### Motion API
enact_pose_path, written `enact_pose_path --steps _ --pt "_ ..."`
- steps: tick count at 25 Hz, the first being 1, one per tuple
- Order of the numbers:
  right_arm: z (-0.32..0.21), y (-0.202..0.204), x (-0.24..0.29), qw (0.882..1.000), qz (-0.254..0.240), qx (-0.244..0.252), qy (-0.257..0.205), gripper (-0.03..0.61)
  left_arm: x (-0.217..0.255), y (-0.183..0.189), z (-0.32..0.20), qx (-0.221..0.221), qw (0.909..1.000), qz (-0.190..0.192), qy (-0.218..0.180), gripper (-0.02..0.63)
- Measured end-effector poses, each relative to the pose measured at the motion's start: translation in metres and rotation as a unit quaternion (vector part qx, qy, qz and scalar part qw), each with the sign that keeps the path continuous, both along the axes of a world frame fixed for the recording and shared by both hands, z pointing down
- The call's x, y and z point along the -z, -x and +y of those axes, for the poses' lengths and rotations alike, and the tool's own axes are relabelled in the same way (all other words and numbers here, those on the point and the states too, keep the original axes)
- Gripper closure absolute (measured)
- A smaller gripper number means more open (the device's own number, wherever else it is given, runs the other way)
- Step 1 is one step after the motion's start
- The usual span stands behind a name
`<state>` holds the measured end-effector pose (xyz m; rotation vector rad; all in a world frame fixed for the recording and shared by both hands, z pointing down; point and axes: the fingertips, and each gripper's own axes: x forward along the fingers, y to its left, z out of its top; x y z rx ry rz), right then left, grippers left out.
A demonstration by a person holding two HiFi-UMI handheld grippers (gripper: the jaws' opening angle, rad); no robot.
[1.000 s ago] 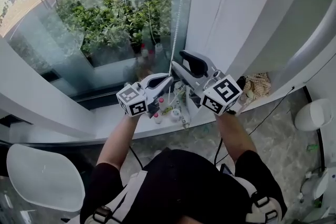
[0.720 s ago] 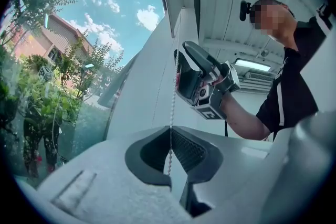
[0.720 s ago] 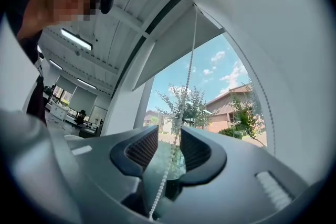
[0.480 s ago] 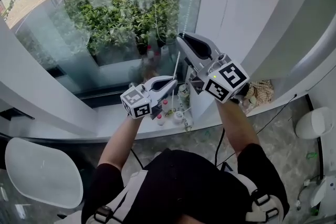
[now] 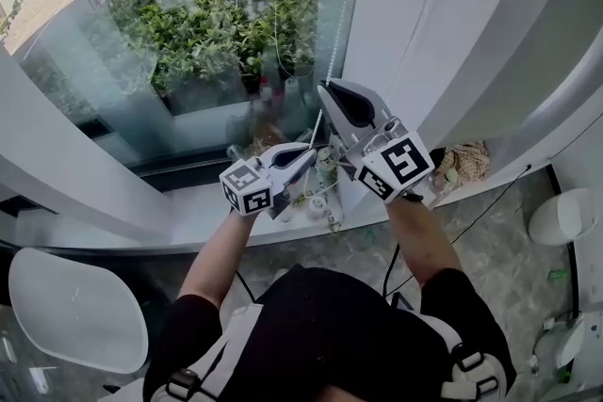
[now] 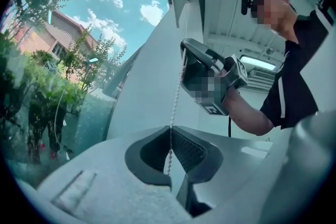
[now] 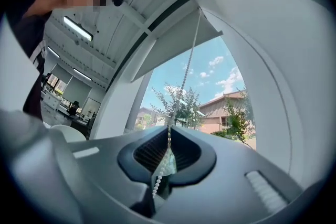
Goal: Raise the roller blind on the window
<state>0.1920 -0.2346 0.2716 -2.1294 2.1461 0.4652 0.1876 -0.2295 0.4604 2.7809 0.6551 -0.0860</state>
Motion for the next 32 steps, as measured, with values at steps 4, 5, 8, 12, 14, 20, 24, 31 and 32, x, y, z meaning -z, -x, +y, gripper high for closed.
enact_pose_path --steps 4,5,8,12,14,20,24,31,32 --pt "-0.001 0.001 -0.090 0.996 -0.026 0.002 0.087 0.568 -0.085 0.004 0.015 -0.011 0.9948 -0.101 0.004 0.604" --pt "0.000 0.002 -0.115 0.993 -0.031 0.003 0.113 0.571 -0.108 0.008 0.022 -0.023 0.9909 -0.133 -0.006 0.604" --pt "0.005 0.000 -0.166 0.985 -0.051 0.004 0.164 0.571 -0.157 0.024 0.040 -0.065 0.9758 -0.207 -0.032 0.597" --pt "0.009 -0.005 -0.171 0.982 -0.049 0.004 0.182 0.572 -0.149 0.037 0.031 -0.088 0.9731 -0.213 0.007 0.468" --pt "0.008 -0.004 -0.170 0.982 -0.043 0.007 0.186 0.572 -0.118 0.036 0.008 -0.065 0.9820 -0.171 0.048 0.466" --pt "0.008 0.000 -0.169 0.983 -0.054 0.014 0.176 0.572 0.027 0.021 -0.036 -0.040 0.9938 -0.006 0.103 0.466" --pt "0.004 0.004 -0.170 0.981 -0.047 0.023 0.185 0.572 0.088 0.008 -0.028 -0.069 0.9957 0.037 0.050 0.466" --pt "0.004 0.009 -0.172 0.980 -0.042 0.029 0.190 0.572 0.168 -0.007 0.004 -0.099 0.9896 0.103 -0.016 0.466" --pt "0.003 0.010 -0.173 0.980 -0.041 0.030 0.190 0.572 0.175 -0.009 0.007 -0.096 0.9893 0.107 -0.021 0.466"
